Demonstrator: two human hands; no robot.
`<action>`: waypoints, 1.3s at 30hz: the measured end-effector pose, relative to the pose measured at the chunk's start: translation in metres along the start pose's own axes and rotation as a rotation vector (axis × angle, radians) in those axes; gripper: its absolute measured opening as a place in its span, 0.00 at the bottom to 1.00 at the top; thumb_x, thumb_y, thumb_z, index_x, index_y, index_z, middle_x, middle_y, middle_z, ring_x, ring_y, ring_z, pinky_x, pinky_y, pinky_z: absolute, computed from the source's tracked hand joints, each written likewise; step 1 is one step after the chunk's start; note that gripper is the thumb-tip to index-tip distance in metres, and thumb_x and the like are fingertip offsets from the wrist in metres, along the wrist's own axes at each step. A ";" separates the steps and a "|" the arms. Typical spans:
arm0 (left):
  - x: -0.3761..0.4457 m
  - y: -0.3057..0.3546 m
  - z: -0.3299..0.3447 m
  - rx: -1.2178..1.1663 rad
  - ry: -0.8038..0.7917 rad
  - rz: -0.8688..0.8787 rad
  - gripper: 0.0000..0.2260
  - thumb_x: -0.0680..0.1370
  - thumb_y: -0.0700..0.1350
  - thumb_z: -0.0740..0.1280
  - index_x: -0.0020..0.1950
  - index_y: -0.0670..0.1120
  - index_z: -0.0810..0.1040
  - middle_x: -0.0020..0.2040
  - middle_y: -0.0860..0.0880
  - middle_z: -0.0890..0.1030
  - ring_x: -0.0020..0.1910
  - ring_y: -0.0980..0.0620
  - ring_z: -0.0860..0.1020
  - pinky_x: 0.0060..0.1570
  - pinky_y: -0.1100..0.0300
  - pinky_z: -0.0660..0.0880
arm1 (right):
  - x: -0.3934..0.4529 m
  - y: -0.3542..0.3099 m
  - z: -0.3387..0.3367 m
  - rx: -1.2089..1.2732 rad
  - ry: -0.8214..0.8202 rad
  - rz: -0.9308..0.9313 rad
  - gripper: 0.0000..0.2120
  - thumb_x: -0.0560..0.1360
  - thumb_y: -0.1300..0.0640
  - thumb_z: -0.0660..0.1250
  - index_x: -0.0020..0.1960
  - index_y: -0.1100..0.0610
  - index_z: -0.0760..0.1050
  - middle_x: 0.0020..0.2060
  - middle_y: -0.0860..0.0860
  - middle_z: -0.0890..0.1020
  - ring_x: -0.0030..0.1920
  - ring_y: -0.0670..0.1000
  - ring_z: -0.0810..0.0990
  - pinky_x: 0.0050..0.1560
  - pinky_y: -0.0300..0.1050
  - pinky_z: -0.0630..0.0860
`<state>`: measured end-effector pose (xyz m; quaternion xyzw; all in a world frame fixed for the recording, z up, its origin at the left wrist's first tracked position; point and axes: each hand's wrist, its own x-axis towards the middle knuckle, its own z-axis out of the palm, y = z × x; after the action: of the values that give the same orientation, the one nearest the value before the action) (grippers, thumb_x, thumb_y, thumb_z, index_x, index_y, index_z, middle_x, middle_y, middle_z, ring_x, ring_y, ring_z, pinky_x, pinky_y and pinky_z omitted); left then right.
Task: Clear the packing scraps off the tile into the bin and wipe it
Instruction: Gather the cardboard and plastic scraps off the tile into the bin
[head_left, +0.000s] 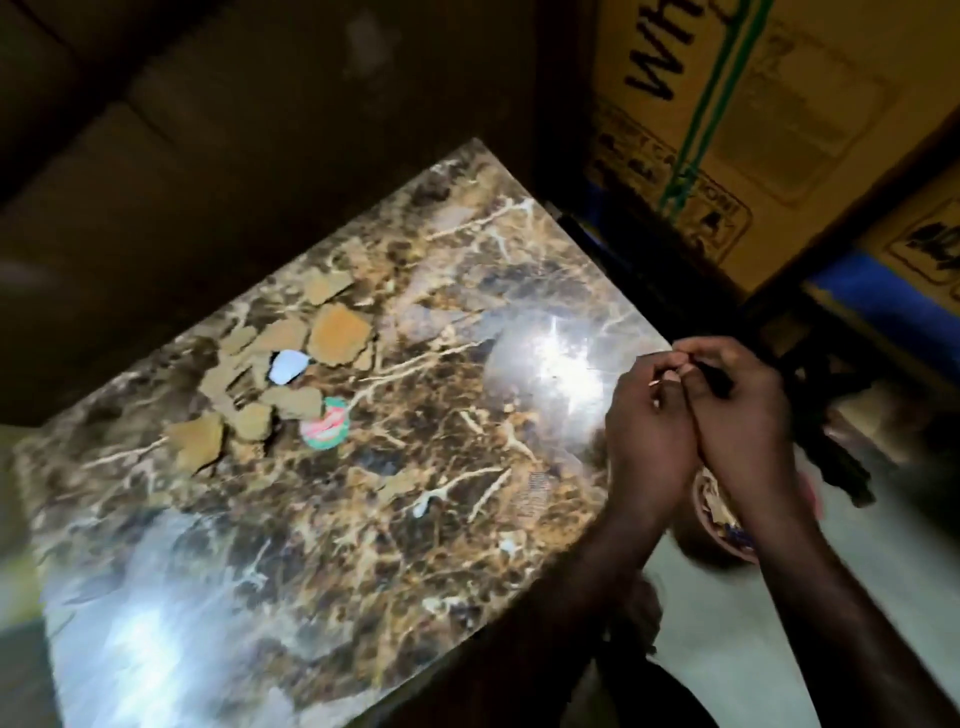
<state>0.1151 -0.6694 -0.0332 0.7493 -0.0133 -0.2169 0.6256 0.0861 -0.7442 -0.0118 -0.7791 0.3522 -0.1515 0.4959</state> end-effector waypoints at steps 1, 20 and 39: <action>0.002 0.008 -0.029 -0.003 0.026 0.016 0.13 0.81 0.52 0.59 0.59 0.56 0.81 0.57 0.52 0.85 0.56 0.50 0.84 0.61 0.46 0.81 | -0.005 -0.022 0.019 -0.005 -0.029 -0.030 0.13 0.79 0.69 0.67 0.57 0.53 0.82 0.51 0.50 0.86 0.54 0.52 0.85 0.61 0.51 0.80; -0.017 0.033 -0.424 0.011 0.248 -0.028 0.07 0.81 0.46 0.70 0.56 0.55 0.84 0.47 0.60 0.84 0.48 0.54 0.85 0.52 0.51 0.82 | -0.110 -0.227 0.264 -0.222 -0.557 -0.198 0.12 0.78 0.63 0.69 0.52 0.47 0.81 0.42 0.46 0.86 0.39 0.46 0.87 0.47 0.50 0.84; 0.054 -0.087 -0.540 0.578 0.538 -0.493 0.43 0.75 0.60 0.79 0.83 0.45 0.64 0.73 0.38 0.71 0.70 0.36 0.73 0.70 0.42 0.71 | 0.034 -0.149 0.362 -0.622 -0.560 -0.117 0.28 0.78 0.51 0.75 0.75 0.52 0.71 0.61 0.65 0.76 0.59 0.68 0.79 0.60 0.56 0.76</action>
<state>0.3269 -0.1636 -0.0658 0.9033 0.2679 -0.1444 0.3023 0.3817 -0.4886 -0.0521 -0.9215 0.1878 0.1516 0.3044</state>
